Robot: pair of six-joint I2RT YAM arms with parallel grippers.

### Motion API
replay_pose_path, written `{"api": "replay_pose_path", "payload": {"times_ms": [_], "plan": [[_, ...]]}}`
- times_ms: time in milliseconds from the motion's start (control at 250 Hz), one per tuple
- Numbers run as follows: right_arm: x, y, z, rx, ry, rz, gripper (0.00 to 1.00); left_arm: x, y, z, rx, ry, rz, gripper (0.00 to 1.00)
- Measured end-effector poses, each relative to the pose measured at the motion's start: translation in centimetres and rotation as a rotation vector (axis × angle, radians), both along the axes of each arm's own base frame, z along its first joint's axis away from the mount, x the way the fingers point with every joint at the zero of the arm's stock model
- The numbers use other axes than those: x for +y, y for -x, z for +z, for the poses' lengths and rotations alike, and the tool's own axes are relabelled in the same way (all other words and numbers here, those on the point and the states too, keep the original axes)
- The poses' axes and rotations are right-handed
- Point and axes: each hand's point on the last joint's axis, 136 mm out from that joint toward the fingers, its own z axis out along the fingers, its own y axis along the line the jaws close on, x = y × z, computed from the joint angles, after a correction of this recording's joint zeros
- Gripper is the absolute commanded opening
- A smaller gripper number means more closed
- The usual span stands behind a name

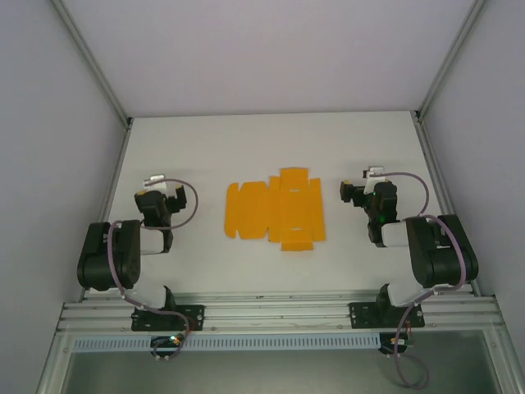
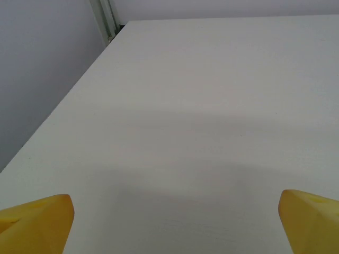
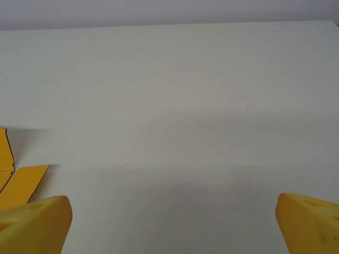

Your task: Assemble paper box

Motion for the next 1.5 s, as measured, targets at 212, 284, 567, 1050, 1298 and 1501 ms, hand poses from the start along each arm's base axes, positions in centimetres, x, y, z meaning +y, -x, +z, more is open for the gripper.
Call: {"api": "replay_pose_path", "payload": {"times_ms": [212,284,567,1050,1298,1501], "plan": [[0.0,0.0,0.0,0.000,0.000,0.000,1.00,0.0,0.0,0.0,0.000,0.000,0.000,1.00],[0.0,0.0,0.0,0.000,0.000,0.000,1.00,0.0,0.0,0.0,0.000,0.000,0.000,1.00],[0.1,0.0,0.0,0.000,-0.001,0.003,1.00,0.0,0.0,0.0,0.000,0.000,0.000,1.00],[0.1,0.0,0.0,0.000,-0.001,0.003,1.00,0.0,0.0,0.0,0.001,0.000,-0.001,1.00],[0.2,0.0,1.2,0.015,0.000,0.008,1.00,-0.4,-0.1,0.7,0.028,-0.015,-0.008,1.00],[2.3,-1.4,7.8,-0.019,0.000,0.043,0.99,-3.3,-0.9,8.7,-0.056,0.011,-0.068,1.00]]}}
